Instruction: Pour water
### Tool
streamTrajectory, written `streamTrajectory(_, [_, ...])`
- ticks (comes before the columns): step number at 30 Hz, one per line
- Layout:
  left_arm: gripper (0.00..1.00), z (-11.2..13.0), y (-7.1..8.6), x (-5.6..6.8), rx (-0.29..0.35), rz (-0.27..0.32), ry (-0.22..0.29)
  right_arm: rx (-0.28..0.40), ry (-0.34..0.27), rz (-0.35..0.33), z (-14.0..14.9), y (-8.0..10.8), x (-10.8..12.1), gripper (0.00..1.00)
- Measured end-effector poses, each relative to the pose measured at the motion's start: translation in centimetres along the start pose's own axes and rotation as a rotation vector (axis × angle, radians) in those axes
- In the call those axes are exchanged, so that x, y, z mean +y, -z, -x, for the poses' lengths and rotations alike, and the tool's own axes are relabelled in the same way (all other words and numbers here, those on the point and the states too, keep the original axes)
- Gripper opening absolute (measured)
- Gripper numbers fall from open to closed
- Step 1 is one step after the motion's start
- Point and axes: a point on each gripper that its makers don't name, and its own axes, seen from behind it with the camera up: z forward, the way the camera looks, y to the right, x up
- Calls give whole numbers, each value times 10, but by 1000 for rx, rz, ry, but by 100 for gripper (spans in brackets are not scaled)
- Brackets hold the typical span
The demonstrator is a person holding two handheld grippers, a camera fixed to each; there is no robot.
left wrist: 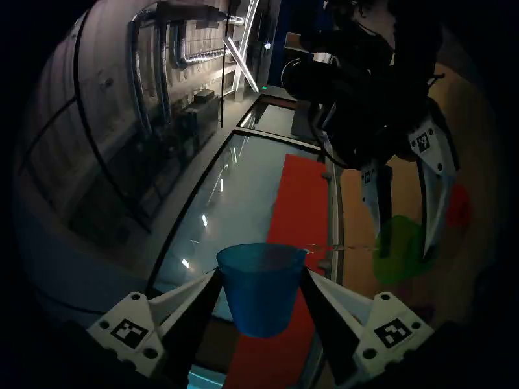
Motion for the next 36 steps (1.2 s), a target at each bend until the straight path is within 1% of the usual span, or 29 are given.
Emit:
streamTrajectory(20, [84, -6, -2, 5, 4, 13, -46, 4, 3, 4, -2, 1, 1, 90])
streamTrajectory(27, [84, -7, -1, 2, 3, 8, -73, 7, 2, 4, -4, 2, 1, 90])
streamTrajectory(36, [84, -10, 0, 2, 9, 18, -99, 8, 2, 5, -3, 2, 0, 90])
